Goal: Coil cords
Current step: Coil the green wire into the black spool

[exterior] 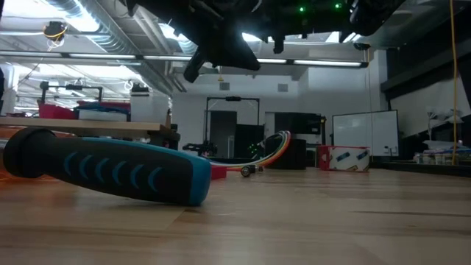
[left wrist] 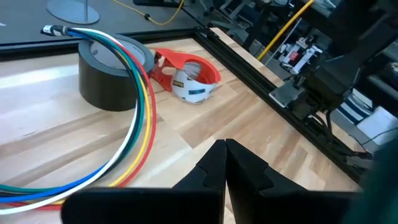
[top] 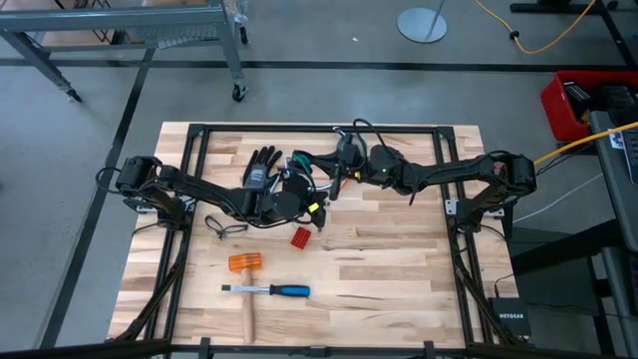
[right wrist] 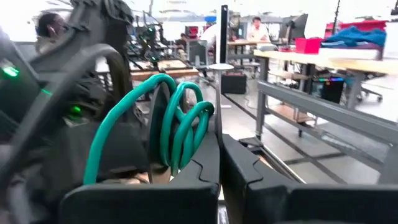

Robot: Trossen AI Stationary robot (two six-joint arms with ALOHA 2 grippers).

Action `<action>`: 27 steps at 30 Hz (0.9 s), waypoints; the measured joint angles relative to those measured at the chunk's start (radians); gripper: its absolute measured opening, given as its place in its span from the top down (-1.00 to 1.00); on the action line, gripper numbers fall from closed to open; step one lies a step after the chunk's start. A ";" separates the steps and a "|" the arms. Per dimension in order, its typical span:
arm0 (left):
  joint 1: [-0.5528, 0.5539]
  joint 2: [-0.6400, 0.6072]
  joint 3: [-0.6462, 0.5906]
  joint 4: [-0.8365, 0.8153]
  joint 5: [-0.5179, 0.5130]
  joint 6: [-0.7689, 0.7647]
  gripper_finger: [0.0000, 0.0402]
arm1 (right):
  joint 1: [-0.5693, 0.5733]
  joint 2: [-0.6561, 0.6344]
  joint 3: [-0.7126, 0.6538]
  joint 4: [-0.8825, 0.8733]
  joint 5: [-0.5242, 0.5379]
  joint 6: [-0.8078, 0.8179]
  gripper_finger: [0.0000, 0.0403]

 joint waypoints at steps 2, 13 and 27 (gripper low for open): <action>0.000 0.000 0.000 -0.004 -0.001 0.004 1.00 | 0.000 0.000 0.000 0.018 -0.012 0.000 1.00; -0.001 0.000 0.000 -0.116 -0.001 -0.056 1.00 | -0.008 0.000 0.000 0.108 -0.060 0.041 1.00; -0.031 0.000 0.000 -0.353 0.061 -0.219 1.00 | -0.065 0.000 0.000 0.150 -0.183 0.087 1.00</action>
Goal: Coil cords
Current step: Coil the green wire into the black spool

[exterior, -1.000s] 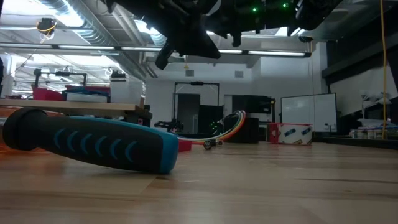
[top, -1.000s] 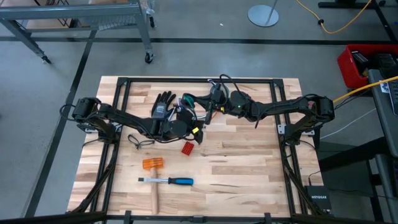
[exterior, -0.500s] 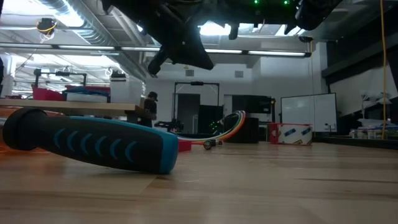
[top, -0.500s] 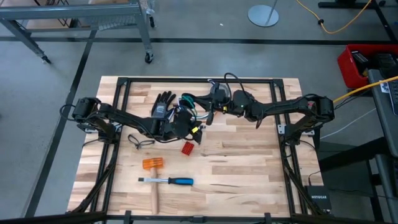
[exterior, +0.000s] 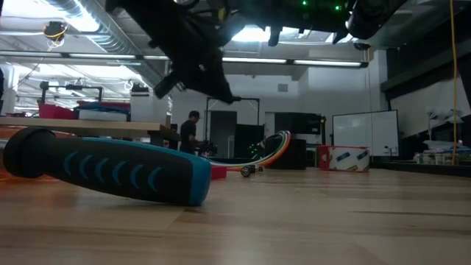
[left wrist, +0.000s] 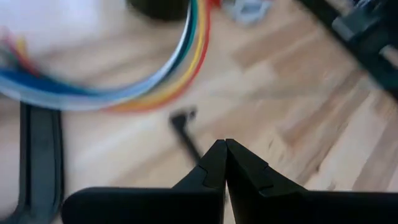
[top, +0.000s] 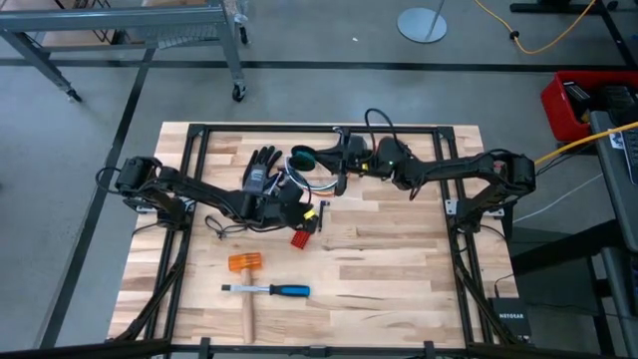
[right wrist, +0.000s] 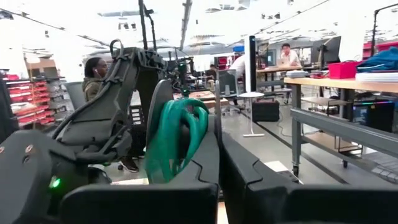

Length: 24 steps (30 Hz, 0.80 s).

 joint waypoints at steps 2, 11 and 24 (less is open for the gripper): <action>-0.012 0.000 0.000 -0.061 0.028 -0.058 1.00 | -0.016 0.000 0.000 -0.001 -0.032 0.011 1.00; -0.069 0.000 -0.011 -0.186 -0.005 -0.171 1.00 | -0.108 0.000 0.000 -0.051 -0.223 0.070 1.00; -0.284 0.000 -0.169 -0.197 -0.565 -0.616 1.00 | -0.216 -0.004 0.000 -0.126 -0.508 0.099 1.00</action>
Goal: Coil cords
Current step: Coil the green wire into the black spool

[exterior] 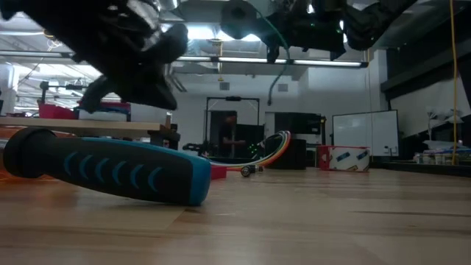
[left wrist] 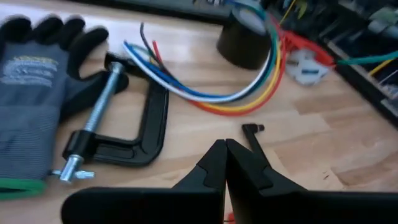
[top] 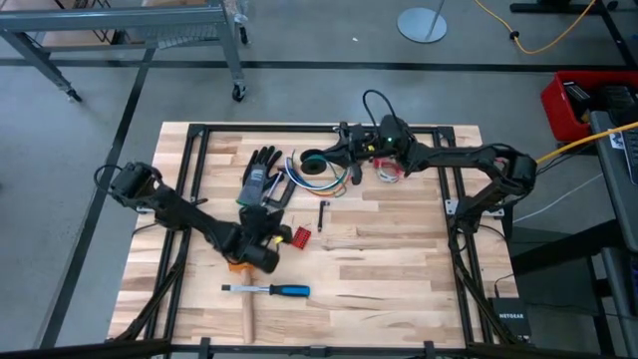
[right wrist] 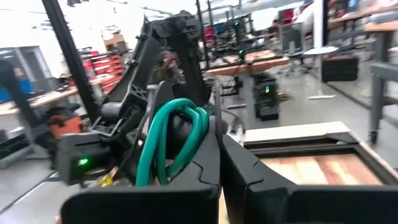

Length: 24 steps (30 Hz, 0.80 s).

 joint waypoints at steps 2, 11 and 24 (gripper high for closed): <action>-0.026 -0.001 -0.017 0.000 -0.053 -0.014 1.00 | -0.018 -0.017 0.000 -0.026 -0.039 0.005 1.00; -0.003 -0.001 -0.039 -0.001 -0.082 0.051 1.00 | -0.039 -0.257 0.000 -0.322 -0.003 -0.101 1.00; 0.074 -0.001 -0.039 0.174 -0.056 0.328 1.00 | -0.039 -0.681 -0.028 -0.925 0.238 -0.213 1.00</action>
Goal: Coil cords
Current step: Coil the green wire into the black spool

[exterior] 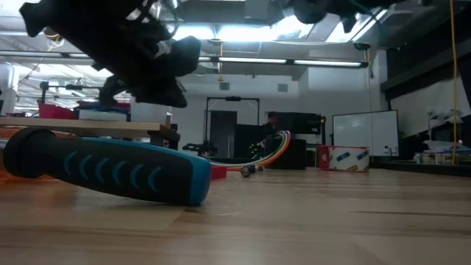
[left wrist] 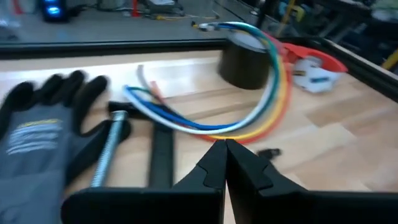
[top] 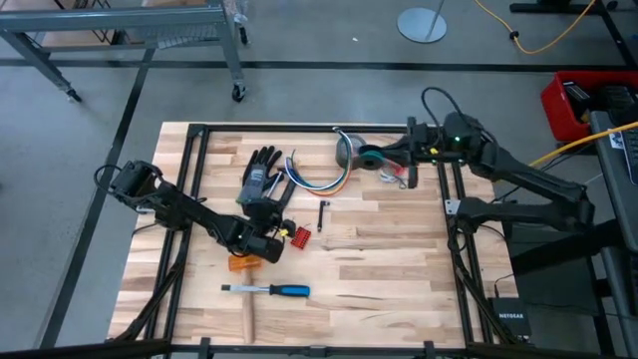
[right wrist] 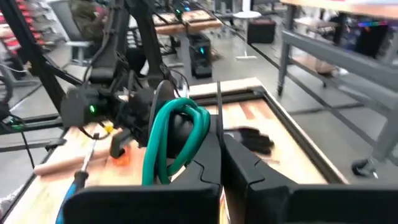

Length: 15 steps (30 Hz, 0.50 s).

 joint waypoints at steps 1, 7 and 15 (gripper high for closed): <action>0.000 0.000 0.000 0.041 0.010 0.053 1.00 | 0.000 -0.023 -0.016 -0.011 0.006 0.010 1.00; 0.017 0.000 0.000 0.339 0.143 0.416 1.00 | 0.000 -0.142 -0.186 0.004 0.022 0.091 1.00; 0.057 0.000 0.000 0.719 0.347 0.788 1.00 | 0.000 -0.221 -0.477 0.370 0.005 0.210 1.00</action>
